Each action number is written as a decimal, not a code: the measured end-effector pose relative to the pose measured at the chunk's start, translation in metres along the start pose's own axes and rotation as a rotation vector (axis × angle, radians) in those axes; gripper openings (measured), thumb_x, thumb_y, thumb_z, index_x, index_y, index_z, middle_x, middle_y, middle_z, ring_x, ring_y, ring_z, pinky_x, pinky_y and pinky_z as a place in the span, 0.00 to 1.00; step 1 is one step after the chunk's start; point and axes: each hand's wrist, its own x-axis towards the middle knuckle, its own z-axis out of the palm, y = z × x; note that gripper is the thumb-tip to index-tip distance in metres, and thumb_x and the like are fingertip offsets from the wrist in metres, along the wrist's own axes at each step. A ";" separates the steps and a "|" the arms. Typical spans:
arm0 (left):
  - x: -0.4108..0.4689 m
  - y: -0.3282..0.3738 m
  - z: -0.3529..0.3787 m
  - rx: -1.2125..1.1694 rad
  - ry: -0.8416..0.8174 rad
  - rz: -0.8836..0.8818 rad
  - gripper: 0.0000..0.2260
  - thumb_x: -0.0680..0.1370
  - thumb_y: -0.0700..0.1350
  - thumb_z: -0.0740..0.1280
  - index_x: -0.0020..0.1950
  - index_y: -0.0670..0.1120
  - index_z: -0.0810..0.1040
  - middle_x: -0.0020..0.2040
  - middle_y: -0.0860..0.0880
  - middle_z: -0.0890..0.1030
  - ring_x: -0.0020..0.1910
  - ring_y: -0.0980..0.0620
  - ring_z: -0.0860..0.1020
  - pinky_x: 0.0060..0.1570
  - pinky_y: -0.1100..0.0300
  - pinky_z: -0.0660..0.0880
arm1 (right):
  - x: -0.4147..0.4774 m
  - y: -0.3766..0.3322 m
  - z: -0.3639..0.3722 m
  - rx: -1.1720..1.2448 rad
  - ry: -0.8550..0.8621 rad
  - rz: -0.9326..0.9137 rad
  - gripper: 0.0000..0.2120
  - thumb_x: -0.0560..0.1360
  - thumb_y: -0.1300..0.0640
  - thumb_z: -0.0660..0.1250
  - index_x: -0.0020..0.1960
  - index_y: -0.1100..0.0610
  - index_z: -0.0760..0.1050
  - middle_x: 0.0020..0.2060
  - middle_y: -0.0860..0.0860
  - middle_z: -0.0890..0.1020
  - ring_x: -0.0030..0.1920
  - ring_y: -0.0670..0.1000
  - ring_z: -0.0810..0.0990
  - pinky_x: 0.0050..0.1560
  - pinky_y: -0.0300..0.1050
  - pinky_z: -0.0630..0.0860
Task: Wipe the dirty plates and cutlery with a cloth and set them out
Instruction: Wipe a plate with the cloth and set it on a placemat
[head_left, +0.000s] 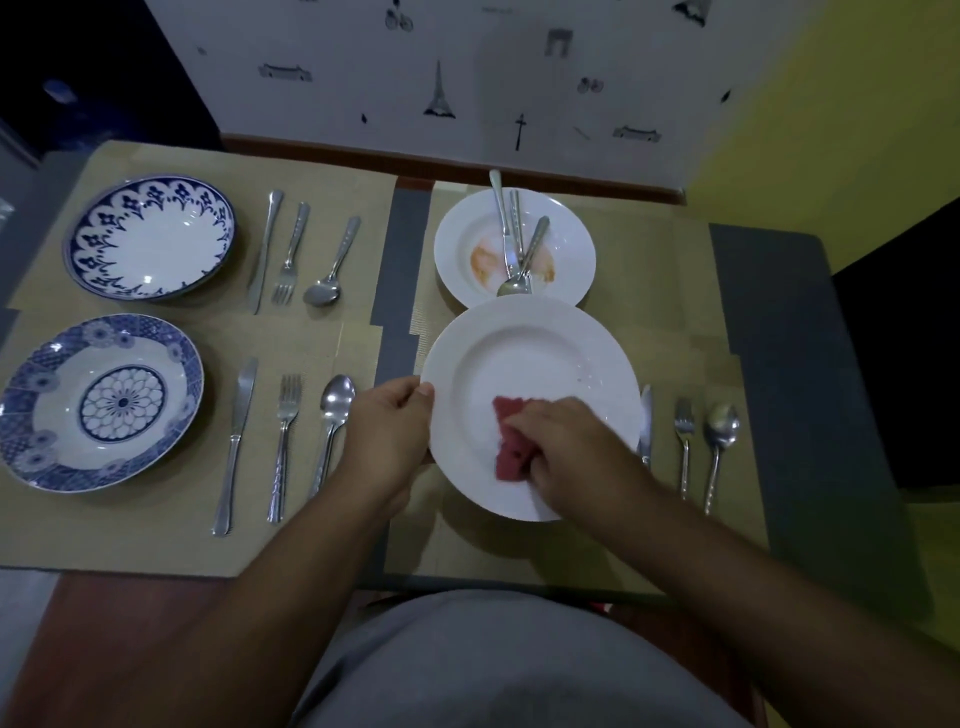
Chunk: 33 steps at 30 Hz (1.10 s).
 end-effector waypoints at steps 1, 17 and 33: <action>-0.001 0.000 0.002 0.009 -0.013 -0.002 0.10 0.84 0.44 0.62 0.51 0.50 0.83 0.45 0.47 0.86 0.46 0.44 0.85 0.45 0.41 0.83 | -0.002 -0.008 0.010 0.011 -0.014 -0.035 0.13 0.75 0.53 0.70 0.59 0.50 0.79 0.57 0.49 0.80 0.57 0.52 0.75 0.67 0.51 0.70; -0.005 -0.002 -0.003 0.182 -0.025 0.120 0.11 0.84 0.43 0.61 0.53 0.46 0.84 0.44 0.43 0.85 0.46 0.43 0.84 0.45 0.44 0.82 | 0.025 0.002 -0.008 0.171 0.013 -0.212 0.09 0.74 0.52 0.62 0.44 0.48 0.81 0.42 0.43 0.83 0.43 0.44 0.79 0.49 0.43 0.77; -0.008 -0.018 -0.008 0.110 0.056 0.206 0.14 0.84 0.43 0.62 0.45 0.56 0.83 0.41 0.45 0.86 0.41 0.47 0.84 0.40 0.49 0.81 | 0.030 0.006 -0.008 0.060 0.181 -0.106 0.02 0.74 0.54 0.69 0.46 0.51 0.80 0.46 0.49 0.82 0.49 0.51 0.77 0.53 0.50 0.76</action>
